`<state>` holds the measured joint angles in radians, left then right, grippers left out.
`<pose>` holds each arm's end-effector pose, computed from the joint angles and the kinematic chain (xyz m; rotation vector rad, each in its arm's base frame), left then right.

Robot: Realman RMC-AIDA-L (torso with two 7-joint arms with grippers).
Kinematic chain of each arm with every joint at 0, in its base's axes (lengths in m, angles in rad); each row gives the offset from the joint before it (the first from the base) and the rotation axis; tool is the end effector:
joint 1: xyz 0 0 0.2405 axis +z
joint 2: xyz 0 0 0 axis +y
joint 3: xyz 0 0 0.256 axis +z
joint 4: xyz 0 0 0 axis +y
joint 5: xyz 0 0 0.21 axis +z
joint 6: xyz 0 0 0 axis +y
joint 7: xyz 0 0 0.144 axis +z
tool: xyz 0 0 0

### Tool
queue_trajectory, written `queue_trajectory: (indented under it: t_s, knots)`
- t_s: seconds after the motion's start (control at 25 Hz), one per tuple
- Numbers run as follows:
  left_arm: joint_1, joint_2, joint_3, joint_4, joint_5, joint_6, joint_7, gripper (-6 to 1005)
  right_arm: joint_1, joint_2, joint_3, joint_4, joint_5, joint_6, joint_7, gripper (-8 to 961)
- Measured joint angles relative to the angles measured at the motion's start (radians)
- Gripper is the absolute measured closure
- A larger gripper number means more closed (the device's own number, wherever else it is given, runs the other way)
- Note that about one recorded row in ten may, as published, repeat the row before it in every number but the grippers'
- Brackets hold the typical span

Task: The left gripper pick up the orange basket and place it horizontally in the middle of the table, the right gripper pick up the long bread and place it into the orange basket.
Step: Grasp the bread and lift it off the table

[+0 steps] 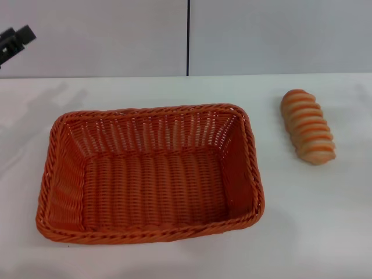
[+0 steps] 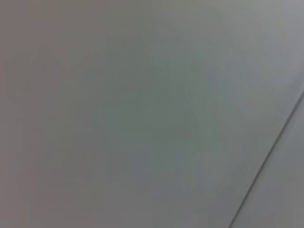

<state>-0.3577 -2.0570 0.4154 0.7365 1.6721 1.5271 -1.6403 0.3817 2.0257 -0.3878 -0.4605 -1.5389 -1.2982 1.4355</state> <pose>-0.3165 0.3161 0.0992 -2.0122 -0.9811 -1.1325 0.3555 0.3276 0.0791 -1.7406 1.0675 1.0921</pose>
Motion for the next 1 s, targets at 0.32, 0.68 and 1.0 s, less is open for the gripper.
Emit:
queue_trajectory:
  t_s: [0.32, 0.68, 1.0]
  knots:
    - [-0.023, -0.001, 0.005, -0.181, -0.096, 0.062, 0.265, 322, 0.101, -0.078, -0.025, -0.344, -0.415, -0.299, 0.444, 179]
    - [-0.014, -0.005, -0.001, -0.227, -0.174, 0.152, 0.361, 205, 0.324, -0.134, -0.090, -0.396, -0.888, -0.351, 0.666, 180]
    - [0.018, -0.005, -0.003, -0.256, -0.255, 0.206, 0.470, 208, 0.387, -0.104, -0.323, -0.382, -1.033, -0.250, 0.754, 180]
